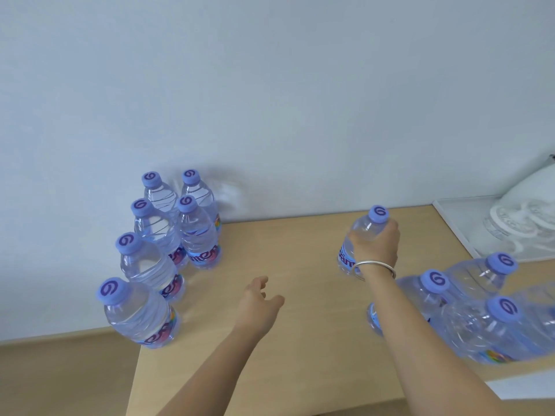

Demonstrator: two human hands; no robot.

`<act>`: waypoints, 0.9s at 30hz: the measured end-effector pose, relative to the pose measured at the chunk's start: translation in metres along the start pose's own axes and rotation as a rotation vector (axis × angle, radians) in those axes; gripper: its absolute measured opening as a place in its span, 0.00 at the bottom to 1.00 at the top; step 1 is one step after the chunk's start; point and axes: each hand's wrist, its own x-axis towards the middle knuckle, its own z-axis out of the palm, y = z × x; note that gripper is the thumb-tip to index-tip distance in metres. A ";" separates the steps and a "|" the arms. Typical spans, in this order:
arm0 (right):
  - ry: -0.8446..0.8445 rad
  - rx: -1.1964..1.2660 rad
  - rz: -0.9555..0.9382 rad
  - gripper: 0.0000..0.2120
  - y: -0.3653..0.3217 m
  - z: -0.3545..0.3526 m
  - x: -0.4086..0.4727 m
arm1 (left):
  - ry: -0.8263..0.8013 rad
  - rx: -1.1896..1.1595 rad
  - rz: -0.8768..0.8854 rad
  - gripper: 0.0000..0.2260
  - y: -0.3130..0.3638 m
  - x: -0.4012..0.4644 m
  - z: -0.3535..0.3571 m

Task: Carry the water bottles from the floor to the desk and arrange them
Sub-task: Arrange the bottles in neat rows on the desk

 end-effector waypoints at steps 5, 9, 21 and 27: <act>-0.034 0.014 -0.044 0.23 0.001 -0.009 -0.020 | -0.094 0.043 0.011 0.29 -0.006 -0.008 0.004; -0.153 0.077 -0.178 0.20 -0.018 -0.021 -0.042 | -0.161 0.073 0.068 0.39 -0.003 -0.010 0.004; -0.463 0.155 -0.224 0.28 -0.095 -0.034 -0.088 | -0.144 -0.438 0.302 0.29 0.024 -0.031 -0.009; -0.731 0.230 -0.308 0.21 -0.108 -0.035 -0.086 | -0.260 -0.512 0.293 0.28 0.024 -0.045 -0.027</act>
